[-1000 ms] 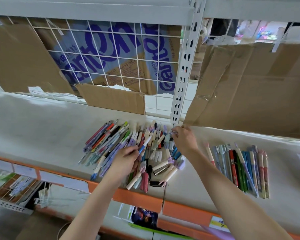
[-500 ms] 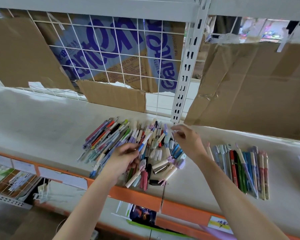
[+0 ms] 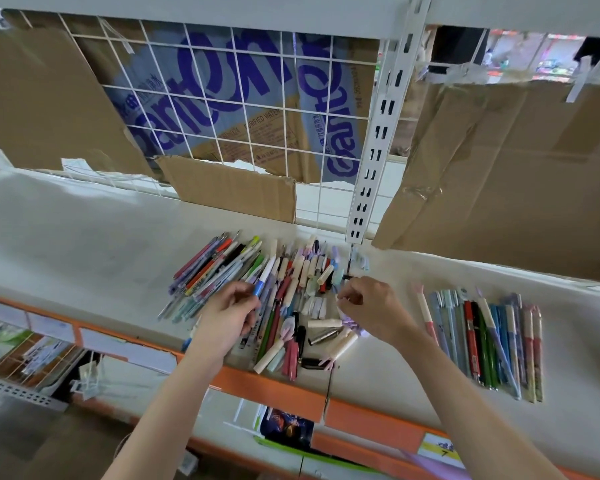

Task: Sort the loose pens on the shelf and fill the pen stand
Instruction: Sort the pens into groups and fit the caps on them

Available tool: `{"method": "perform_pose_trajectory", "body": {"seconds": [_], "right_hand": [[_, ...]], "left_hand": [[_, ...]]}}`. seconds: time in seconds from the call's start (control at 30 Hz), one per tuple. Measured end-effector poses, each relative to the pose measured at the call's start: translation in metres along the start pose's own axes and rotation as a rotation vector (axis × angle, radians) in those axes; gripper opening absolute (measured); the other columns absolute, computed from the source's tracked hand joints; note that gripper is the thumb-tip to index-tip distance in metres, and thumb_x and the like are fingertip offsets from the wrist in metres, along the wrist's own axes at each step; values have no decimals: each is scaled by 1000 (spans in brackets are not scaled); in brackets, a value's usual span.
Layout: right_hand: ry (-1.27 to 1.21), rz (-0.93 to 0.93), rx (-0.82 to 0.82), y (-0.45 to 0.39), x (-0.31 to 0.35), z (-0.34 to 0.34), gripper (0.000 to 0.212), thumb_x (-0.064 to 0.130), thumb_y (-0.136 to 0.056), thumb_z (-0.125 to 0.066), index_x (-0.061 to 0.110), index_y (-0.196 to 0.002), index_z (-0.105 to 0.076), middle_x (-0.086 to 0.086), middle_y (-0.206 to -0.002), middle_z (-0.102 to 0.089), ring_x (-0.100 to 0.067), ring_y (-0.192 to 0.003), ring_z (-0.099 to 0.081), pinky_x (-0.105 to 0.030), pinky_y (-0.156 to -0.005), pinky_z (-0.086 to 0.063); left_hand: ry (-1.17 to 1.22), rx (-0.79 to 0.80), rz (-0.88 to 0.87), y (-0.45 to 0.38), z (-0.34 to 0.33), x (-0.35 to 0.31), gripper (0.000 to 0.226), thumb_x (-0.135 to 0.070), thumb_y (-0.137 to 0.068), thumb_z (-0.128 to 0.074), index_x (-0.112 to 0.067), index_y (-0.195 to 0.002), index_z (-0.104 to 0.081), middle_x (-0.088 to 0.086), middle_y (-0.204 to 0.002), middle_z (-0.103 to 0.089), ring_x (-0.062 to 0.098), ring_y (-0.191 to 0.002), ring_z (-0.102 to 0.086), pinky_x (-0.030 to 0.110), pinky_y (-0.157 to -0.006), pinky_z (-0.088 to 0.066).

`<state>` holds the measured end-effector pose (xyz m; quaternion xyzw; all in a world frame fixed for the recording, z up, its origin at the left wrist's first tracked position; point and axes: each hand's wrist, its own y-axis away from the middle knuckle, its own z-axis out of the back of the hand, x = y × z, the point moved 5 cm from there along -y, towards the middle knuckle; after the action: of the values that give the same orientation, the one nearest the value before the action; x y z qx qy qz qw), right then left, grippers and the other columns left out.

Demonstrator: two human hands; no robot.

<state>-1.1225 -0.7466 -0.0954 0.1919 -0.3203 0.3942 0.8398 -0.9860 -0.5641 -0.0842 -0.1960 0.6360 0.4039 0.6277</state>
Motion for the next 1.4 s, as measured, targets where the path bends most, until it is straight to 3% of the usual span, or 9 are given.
{"method": "perform_pose_trajectory", "body": {"seconds": [0.13,0.33,0.53,0.67,0.87,0.97,1.13,1.27,1.4], "right_hand": [[67,94,-146,-16,8,5,7,7,-89,-57,8,-88,-64,-1,-89,-53,-16,-77,-53,-11,-62,-38],[222,140,-48,-51,17,-12,22,19,-96,-48,14,-106,-67,-4,-109,-56,-23,-109,-44,-31,-95,-34],[198,130,-192,-57,30,-11,16,19,-91,-54,10,-97,-65,-4,-97,-46,-24,-107,-45,-33,-86,-39],[312,-11,-51,-66,40,-24,27,35,-91,-51,14,-103,-63,-4,-107,-48,-22,-113,-43,-35,-87,-44],[517,-104,57,-67,47,-24,37,43,-84,-57,14,-63,-49,-2,-89,-44,-20,-94,-47,-32,-76,-43],[218,-164,25,-62,43,-20,25,28,-82,-58,13,-63,-52,1,-67,-49,-16,-66,-51,-24,-59,-42],[-1042,-218,-85,-41,31,-8,12,7,-89,-59,4,-78,-58,-10,-69,-61,-20,-66,-52,-25,-60,-44],[-1233,-173,-104,-34,28,-4,13,2,-91,-54,4,-79,-51,-21,-87,-61,-24,-74,-55,-27,-70,-46],[-1185,-151,-129,-31,28,-1,13,2,-90,-57,4,-78,-53,-18,-81,-64,-23,-71,-59,-25,-69,-51]], "left_hand": [[-71,23,-18,1,-6,-1,12,-4,-93,-51,-13,-95,-59,1,-69,-59,10,-56,-49,20,-50,-37],[-74,47,-14,0,-15,-1,10,-3,-93,-50,-10,-93,-57,-3,-54,-50,6,-44,-44,18,-43,-34],[-71,40,-36,2,-13,0,12,0,-93,-50,-11,-92,-56,2,-56,-50,6,-41,-44,17,-42,-34],[-72,50,-43,2,-14,-1,13,0,-92,-50,-12,-93,-56,1,-56,-49,8,-42,-43,17,-42,-34],[-75,61,-53,0,-15,4,11,0,-93,-49,-10,-93,-54,2,-58,-48,10,-45,-40,18,-44,-33],[-126,49,-85,-1,-14,5,12,-4,-93,-51,-12,-98,-57,3,-62,-52,12,-49,-43,23,-49,-35],[-216,33,-167,0,-15,1,13,-13,-92,-56,-26,-95,-60,-8,-66,-56,7,-57,-49,22,-57,-37],[-193,52,-166,4,-20,-4,15,-13,-92,-57,-27,-92,-60,-6,-71,-58,9,-63,-51,19,-57,-38],[-216,72,-180,9,-25,-11,13,-13,-91,-58,-26,-90,-61,-4,-75,-61,3,-60,-52,11,-55,-41]]}}
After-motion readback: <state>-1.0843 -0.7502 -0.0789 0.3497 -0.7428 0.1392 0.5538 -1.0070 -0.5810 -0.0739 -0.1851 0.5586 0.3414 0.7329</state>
